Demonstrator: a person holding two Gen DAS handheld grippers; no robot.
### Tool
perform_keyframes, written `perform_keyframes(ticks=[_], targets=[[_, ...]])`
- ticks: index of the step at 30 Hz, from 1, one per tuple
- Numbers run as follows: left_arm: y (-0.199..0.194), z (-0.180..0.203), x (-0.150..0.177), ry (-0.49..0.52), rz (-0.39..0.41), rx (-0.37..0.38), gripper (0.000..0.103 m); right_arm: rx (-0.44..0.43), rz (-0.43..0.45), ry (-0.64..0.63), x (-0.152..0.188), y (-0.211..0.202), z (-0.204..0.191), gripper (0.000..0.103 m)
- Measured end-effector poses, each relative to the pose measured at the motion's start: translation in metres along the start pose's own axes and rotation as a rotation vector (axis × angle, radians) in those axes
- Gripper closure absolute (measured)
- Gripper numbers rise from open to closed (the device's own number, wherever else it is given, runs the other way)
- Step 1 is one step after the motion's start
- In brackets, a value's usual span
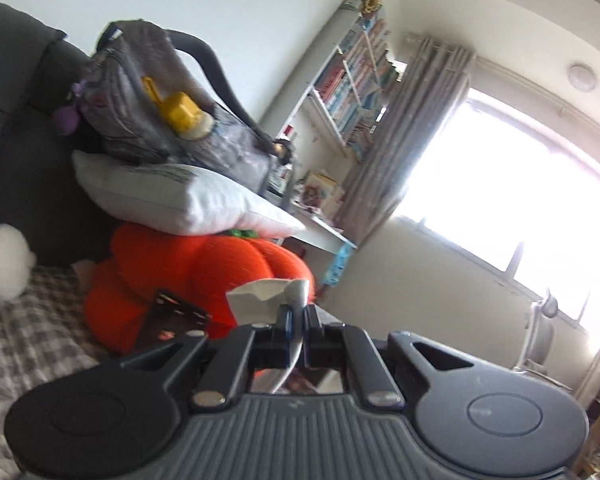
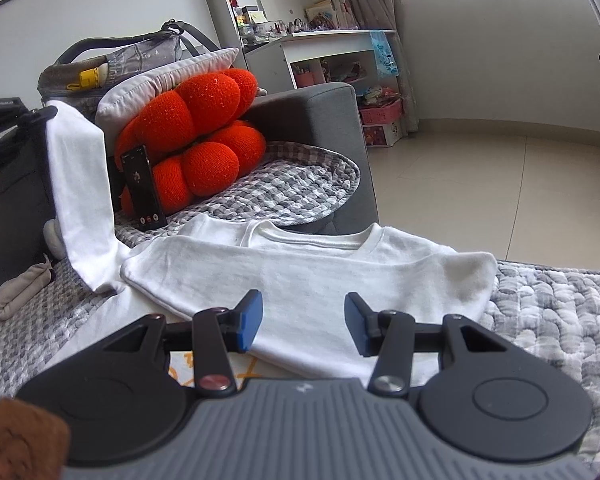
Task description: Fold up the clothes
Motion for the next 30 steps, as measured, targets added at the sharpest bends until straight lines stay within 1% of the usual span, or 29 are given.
perform_keyframes(ticks=[5,9,14,17,19,22,26,30], targets=[[0.007,0.037,0.020,-0.019,-0.046,0.094,0.098,-0.030,0.004,0.035,-0.001,-0.001,0.002,0.053],[0.013,0.063,0.039,-0.030,-0.092,0.155,0.098,-0.049,0.007,0.071,-0.002,-0.002,0.004,0.053],[0.020,0.093,0.065,-0.054,-0.148,0.218,0.098,-0.059,0.015,0.128,-0.002,-0.004,0.011,0.053],[0.022,0.108,0.086,-0.063,-0.191,0.248,0.098,-0.047,0.023,0.168,-0.003,-0.007,0.020,0.053],[0.023,0.117,0.103,-0.068,-0.229,0.264,0.098,-0.053,0.032,0.223,-0.004,-0.009,0.028,0.053],[0.024,0.129,0.130,-0.075,-0.294,0.289,0.098,-0.085,0.049,0.331,-0.003,-0.012,0.042,0.053],[0.024,0.139,0.166,-0.052,-0.389,0.321,0.098,-0.151,0.080,0.503,-0.001,-0.018,0.062,0.053],[0.027,0.143,0.198,-0.045,-0.477,0.337,0.098,-0.229,0.119,0.679,0.003,-0.028,0.081,0.053]])
Point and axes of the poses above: each gripper's, at about its wrist camera, not at the fingertips, and y roughly the way its jaws point, z to its right, x to its underside, the point moved 6 cm from there along y, roughly the way its jaws point, and after that the axes turned 4 degrees about -y, right-handed, at the moved point
